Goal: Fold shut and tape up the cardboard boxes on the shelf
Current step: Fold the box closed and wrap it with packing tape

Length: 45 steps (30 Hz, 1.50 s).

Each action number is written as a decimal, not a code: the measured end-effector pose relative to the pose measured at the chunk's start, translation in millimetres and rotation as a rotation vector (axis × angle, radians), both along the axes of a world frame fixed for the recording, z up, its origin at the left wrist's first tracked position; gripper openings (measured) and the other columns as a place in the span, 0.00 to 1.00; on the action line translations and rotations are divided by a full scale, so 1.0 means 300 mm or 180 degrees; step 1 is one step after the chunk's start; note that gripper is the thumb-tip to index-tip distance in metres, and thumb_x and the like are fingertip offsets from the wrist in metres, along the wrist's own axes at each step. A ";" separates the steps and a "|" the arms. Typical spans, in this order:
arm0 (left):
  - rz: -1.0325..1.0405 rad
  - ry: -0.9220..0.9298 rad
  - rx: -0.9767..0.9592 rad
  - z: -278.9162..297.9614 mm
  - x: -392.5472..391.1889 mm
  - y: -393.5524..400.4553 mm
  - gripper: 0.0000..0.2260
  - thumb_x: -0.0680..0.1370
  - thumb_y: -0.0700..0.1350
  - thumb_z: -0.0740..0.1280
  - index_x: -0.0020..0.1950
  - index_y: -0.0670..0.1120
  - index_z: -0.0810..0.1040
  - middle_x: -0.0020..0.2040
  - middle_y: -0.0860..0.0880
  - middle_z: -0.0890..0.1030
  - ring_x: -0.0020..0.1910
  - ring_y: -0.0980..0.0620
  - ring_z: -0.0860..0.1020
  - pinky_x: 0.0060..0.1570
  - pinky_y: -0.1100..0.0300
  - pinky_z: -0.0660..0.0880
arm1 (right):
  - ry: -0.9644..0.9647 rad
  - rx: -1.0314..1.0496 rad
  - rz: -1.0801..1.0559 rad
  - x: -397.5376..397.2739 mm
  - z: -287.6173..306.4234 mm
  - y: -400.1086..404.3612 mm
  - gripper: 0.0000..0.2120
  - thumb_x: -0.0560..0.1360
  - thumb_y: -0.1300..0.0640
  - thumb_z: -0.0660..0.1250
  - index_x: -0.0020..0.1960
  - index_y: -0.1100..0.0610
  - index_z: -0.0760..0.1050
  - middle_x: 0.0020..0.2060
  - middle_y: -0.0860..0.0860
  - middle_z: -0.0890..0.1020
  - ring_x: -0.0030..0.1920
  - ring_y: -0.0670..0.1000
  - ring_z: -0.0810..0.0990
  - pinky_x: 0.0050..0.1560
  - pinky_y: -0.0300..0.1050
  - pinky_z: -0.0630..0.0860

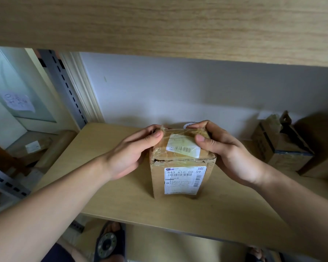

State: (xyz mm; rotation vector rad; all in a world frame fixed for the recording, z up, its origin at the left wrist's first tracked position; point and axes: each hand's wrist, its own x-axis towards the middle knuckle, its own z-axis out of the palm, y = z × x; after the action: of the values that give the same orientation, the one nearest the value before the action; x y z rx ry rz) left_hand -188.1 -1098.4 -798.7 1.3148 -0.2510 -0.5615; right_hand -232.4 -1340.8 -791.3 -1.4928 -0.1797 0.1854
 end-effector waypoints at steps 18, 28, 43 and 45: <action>0.0455 -0.0460 -0.0003 -0.001 -0.028 -0.036 0.14 0.74 0.51 0.74 0.52 0.41 0.84 0.51 0.40 0.77 0.54 0.46 0.74 0.63 0.48 0.67 | -0.0020 -0.0110 -0.0180 -0.007 0.013 0.001 0.19 0.75 0.55 0.69 0.64 0.61 0.77 0.60 0.67 0.80 0.62 0.65 0.81 0.69 0.63 0.72; 0.0391 -0.0639 0.0344 0.021 -0.068 -0.086 0.32 0.66 0.60 0.77 0.57 0.37 0.77 0.55 0.35 0.83 0.58 0.40 0.82 0.63 0.42 0.76 | 0.0053 -0.0817 -0.0268 -0.034 0.076 0.043 0.25 0.66 0.51 0.81 0.59 0.56 0.79 0.51 0.57 0.86 0.53 0.59 0.86 0.58 0.55 0.81; 0.0643 -0.0549 0.0000 0.033 -0.077 -0.111 0.07 0.74 0.49 0.71 0.40 0.48 0.77 0.43 0.42 0.72 0.46 0.44 0.70 0.51 0.48 0.64 | 0.0062 -0.0460 -0.0934 -0.026 0.062 0.083 0.04 0.79 0.59 0.71 0.49 0.58 0.85 0.44 0.59 0.87 0.44 0.54 0.85 0.50 0.51 0.81; 0.0763 -0.0555 0.0043 0.029 -0.080 -0.116 0.05 0.74 0.48 0.70 0.39 0.50 0.79 0.44 0.43 0.74 0.47 0.46 0.72 0.53 0.48 0.66 | 0.0062 -0.0502 -0.0967 -0.030 0.062 0.087 0.07 0.81 0.58 0.68 0.49 0.57 0.85 0.45 0.59 0.87 0.45 0.55 0.86 0.51 0.52 0.81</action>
State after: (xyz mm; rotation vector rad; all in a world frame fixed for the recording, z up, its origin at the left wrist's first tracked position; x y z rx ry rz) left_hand -212.0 -1133.3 -789.9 1.3856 -0.2290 -0.2467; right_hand -241.2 -1314.6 -772.8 -1.6539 0.0804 -0.0316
